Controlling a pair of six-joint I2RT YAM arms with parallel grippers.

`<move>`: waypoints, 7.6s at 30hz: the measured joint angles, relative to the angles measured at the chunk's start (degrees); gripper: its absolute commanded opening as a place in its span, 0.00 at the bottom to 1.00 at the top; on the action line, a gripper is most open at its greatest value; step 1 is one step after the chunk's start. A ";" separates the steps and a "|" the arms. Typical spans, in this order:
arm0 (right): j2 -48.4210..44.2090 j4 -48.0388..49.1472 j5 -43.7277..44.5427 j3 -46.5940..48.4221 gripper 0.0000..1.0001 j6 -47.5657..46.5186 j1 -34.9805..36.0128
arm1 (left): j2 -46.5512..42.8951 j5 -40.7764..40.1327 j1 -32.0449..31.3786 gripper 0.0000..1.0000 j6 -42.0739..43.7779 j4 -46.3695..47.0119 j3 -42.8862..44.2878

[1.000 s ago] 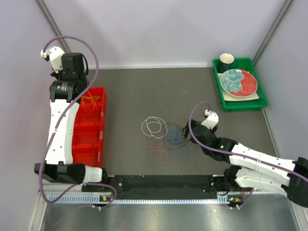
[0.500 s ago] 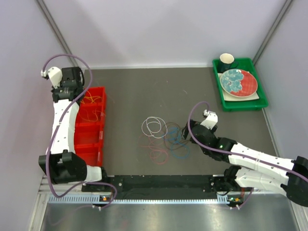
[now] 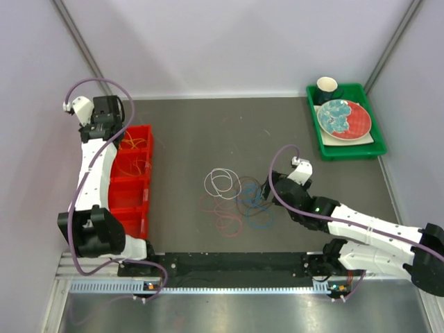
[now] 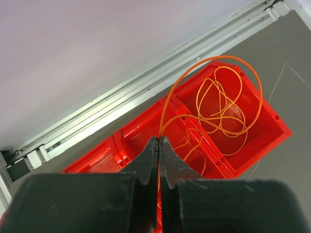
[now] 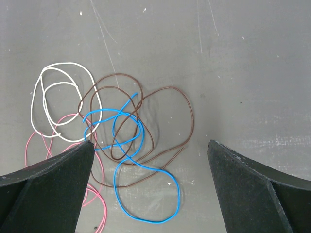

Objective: Untangle the cables

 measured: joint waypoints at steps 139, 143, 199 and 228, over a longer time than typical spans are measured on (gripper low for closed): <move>2.67 -0.85 -0.44 1.70 0.99 -0.44 -0.07 | -10.80 19.58 -55.82 0.77 -12.87 6.34 -28.85; 2.78 -0.96 -0.46 2.01 0.99 -0.44 -0.07 | -8.50 18.18 -56.41 0.77 -13.84 6.84 -29.03; 6.36 -1.16 -1.07 3.54 0.99 -1.20 -0.07 | 22.27 24.37 -39.95 0.66 7.82 10.60 -5.16; 7.26 -1.31 -1.31 4.68 0.99 -1.51 -0.09 | 26.32 29.79 -41.53 0.73 9.18 10.80 -9.42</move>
